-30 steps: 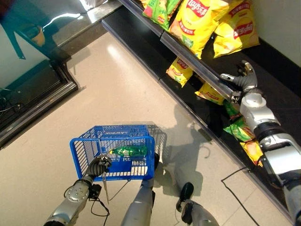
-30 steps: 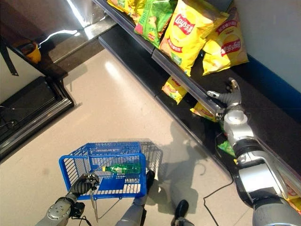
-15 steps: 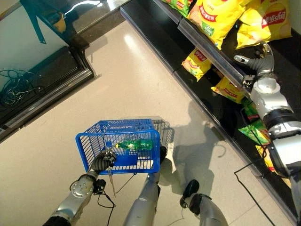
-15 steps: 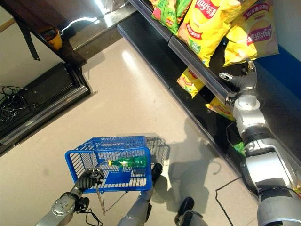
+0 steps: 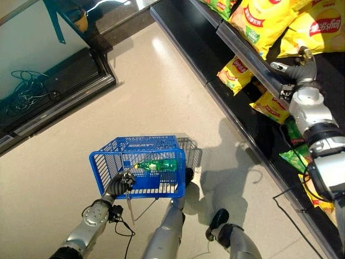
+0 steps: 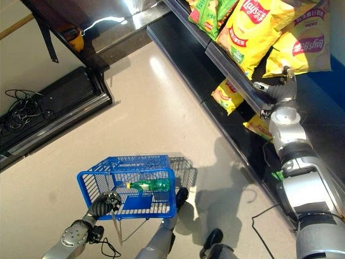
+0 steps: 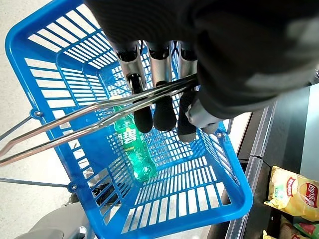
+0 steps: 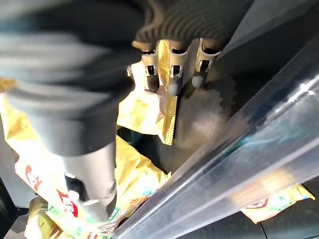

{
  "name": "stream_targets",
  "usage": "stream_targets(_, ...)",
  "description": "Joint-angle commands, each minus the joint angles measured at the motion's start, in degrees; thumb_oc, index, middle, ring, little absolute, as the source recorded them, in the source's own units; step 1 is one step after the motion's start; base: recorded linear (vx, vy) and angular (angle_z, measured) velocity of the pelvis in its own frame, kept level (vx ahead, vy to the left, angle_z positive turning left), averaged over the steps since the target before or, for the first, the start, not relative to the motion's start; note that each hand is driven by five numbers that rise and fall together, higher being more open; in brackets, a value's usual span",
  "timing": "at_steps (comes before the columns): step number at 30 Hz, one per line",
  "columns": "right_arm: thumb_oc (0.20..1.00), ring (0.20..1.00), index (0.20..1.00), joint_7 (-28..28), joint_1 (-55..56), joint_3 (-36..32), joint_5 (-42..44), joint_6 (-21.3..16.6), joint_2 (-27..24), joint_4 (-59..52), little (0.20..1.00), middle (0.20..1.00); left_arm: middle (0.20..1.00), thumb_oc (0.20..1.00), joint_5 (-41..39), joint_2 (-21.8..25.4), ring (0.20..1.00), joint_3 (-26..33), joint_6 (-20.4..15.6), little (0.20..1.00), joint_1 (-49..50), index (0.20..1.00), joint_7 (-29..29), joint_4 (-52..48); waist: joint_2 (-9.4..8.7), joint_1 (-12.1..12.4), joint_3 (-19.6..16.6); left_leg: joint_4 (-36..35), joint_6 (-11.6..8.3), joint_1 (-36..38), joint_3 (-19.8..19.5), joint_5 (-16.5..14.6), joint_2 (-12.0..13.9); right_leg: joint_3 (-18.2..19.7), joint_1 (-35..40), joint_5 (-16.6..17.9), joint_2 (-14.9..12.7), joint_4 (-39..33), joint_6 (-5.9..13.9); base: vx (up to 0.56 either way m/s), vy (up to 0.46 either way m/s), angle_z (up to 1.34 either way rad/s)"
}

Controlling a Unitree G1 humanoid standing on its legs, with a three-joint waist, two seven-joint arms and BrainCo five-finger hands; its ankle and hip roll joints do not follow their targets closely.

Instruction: Pick up the snacks into the basket

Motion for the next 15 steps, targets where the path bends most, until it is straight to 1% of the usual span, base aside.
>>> stream_targets(1, 1.0, 1.0, 1.0, -0.5, -0.71, 0.85, 1.9, -3.39, -4.53, -3.29, 1.0, 1.0, 0.2, 0.2, 1.99, 2.57, 0.2, -0.72, -3.38, 0.2, 0.15, 0.2, 0.79, -2.58, -0.3, 1.23, 0.16, 0.35, -0.52, 3.93, 1.17, -5.48, 0.35, 0.55, 6.52, 5.17, -2.27, -7.59, 5.78, 0.04, 0.023, 0.07)
stream_targets(2, 1.0, 1.0, 1.0, -0.45, -0.41, 0.95, 1.83, -3.35, -3.82, -3.1, 1.0, 1.0, 0.2, 0.2, 2.22, 2.71, 0.2, -0.56, -3.41, 0.2, 0.15, 0.2, 1.0, -1.88, -0.61, 1.24, 0.23, 1.0, -0.39, 3.91, 1.38, -5.81, 0.3, 0.96, 6.45, 5.98, -2.11, -7.72, 6.07, 0.03, 0.05, 0.1)
stream_targets(3, 1.0, 1.0, 1.0, -0.04, 0.83, 0.45, 1.97, -3.13, -3.38, -2.54, 1.0, 1.0, 0.2, 0.2, 2.19, 2.63, 0.2, 0.07, -3.52, 0.2, 0.51, 0.2, 1.1, -1.81, -1.41, 1.42, 0.02, 3.3, -0.28, 3.36, 2.34, -7.27, -0.09, 1.17, 7.73, 7.29, -1.94, -10.7, 6.29, 0.03, 0.051, 0.1)
stream_targets(4, 1.0, 1.0, 1.0, -0.02, 1.01, 0.3, 1.95, -3.15, -3.32, -2.57, 1.0, 1.0, 0.2, 0.2, 2.19, 2.75, 0.2, 0.07, -3.51, 0.2, 0.62, 0.2, 1.08, -1.87, -1.43, 1.56, -0.06, 3.62, -0.24, 3.26, 2.4, -7.51, -0.03, 1.18, 7.93, 7.52, -1.76, -11.11, 6.32, 0.04, 0.058, 0.06)
stream_targets(6, 1.0, 1.0, 1.0, 0.29, 2.62, -0.72, 2.23, -3.05, -2.25, -2.25, 1.0, 1.0, 0.2, 0.2, 2.12, 2.5, 0.2, 0.7, -3.44, 0.2, 1.6, 0.2, 0.95, -1.84, -2.26, 1.73, -0.47, 6.77, -0.16, 2.58, 3.86, -9.73, -0.46, 1.4, 9.76, 8.87, -1.58, -13.91, 6.86, 0.02, 0.143, -0.02)
stream_targets(7, 1.0, 1.0, 1.0, 0.48, 3.29, -0.84, 2.02, -3.01, -2.12, -2.17, 1.0, 1.0, 0.2, 0.2, 2.22, 2.49, 0.2, 0.82, -3.46, 0.2, 1.86, 0.2, 0.82, -1.84, -2.29, 1.96, -0.43, 8.77, -0.18, 1.66, 4.42, -9.25, -0.84, 1.29, 10.49, 10.98, -1.59, -15.77, 6.98, 0.01, 0.226, -0.1)
stream_targets(8, 1.0, 1.0, 1.0, 0.58, 3.9, -1.01, 1.96, -2.9, -1.63, -2.09, 1.0, 1.0, 0.2, 0.2, 2.31, 2.64, 0.2, 0.99, -3.3, 0.2, 2.34, 0.2, 0.64, -2.0, -2.75, 2.43, -0.69, 9.98, 0.01, 1.68, 4.92, -10.45, -0.9, 2.18, 11.66, 11.35, -1.23, -17.35, 7.19, 0.03, 0.258, -0.17)
stream_targets(9, 1.0, 1.0, 1.0, 0.78, 4.35, -1.02, 1.82, -2.8, -1.27, -2.17, 1.0, 1.0, 0.2, 0.2, 2.47, 2.69, 0.2, 1.13, -3.26, 0.2, 2.65, 0.2, 0.58, -2.0, -3.06, 2.54, -0.91, 11.04, 0.71, 1.9, 4.78, -11.58, -1.29, 3.08, 12.19, 11.64, -1.43, -17.21, 7.39, 0.12, 0.218, -0.32)
stream_targets(10, 1.0, 1.0, 1.0, 1.16, 5.84, -1.74, 1.92, -2.75, -0.24, -2.37, 1.0, 1.0, 0.2, 0.2, 2.94, 2.89, 0.2, 1.13, -3.03, 0.2, 2.96, 0.2, 0.55, -1.92, -3.49, 2.32, -1.06, 12.42, 2.67, 2.56, 5.43, -13.52, -2.31, 4.59, 11.43, 14.95, -2.63, -14.13, 8.37, 0.11, 0.269, -0.49)
stream_targets(11, 1.0, 1.0, 1.0, 1.32, 6.77, -2.32, 1.98, -2.66, 0.21, -2.44, 1.0, 1.0, 0.2, 0.2, 2.94, 3.36, 0.2, 1.44, -2.81, 0.2, 3.31, 0.2, 0.58, -2.19, -3.72, 2.07, -1.07, 13.68, 4.22, 2.7, 6.25, -14.46, -3.46, 6.88, 9.12, 20.03, -4.53, -8.52, 8.96, 0.1, 0.288, -0.48)
stream_targets(12, 1.0, 1.0, 1.0, 1.47, 6.73, -2.31, 1.78, -2.42, 0.19, -2.31, 1.0, 1.0, 0.2, 0.2, 2.65, 3.63, 0.2, 1.7, -2.75, 0.2, 3.3, 0.2, 0.55, -2.34, -2.8, 1.21, -0.77, 14.12, 4.82, 3.87, 6.03, -15.16, -4.22, 9.4, 6.94, 24.56, -6.21, -3.88, 9.02, 0.1, 0.313, -0.37)
stream_targets(13, 1.0, 1.0, 1.0, 1.53, 6.67, -1.6, 1.52, -2.38, 0.24, -3.27, 1.0, 1.0, 0.2, 0.2, 2.34, 3.95, 0.2, 1.62, -2.8, 0.2, 2.6, 0.2, 0.69, -2.47, -1.76, -0.53, 0.4, 14.81, 5.54, 4.68, 5.97, -15.46, -4.27, 14.57, 3.62, 26.16, -5.52, 1.18, 8.23, 0.16, 0.297, -0.07)
stream_targets(14, 1.0, 1.0, 1.0, 1.59, 6.88, -1.39, 1.64, -2.46, 0.17, -4.6, 1.0, 1.0, 0.2, 0.2, 3.03, 4.35, 0.2, 1.41, -3.03, 0.2, 2.08, 0.2, 0.75, -2.12, -0.7, -1.9, 0.83, 15.1, 5.57, 5.71, 5.13, -15.86, -3.72, 17.93, 0.66, 22.24, -2.43, 2.7, 6.81, 0.18, 0.244, 0.14)
stream_targets(15, 1.0, 1.0, 1.0, 1.82, 6.8, -1.16, 1.85, -2.39, 0.36, -4.86, 1.0, 1.0, 0.2, 0.2, 3.65, 4.31, 0.2, 1.49, -3.09, 0.2, 1.99, 0.2, 0.67, -2.13, -0.28, -2.32, 1.22, 14.68, 5.73, 7.08, 5.11, -16.58, -3.49, 18.94, -3.37, 20.08, -0.21, 3.15, 5.96, 0.23, 0.127, 0.34)
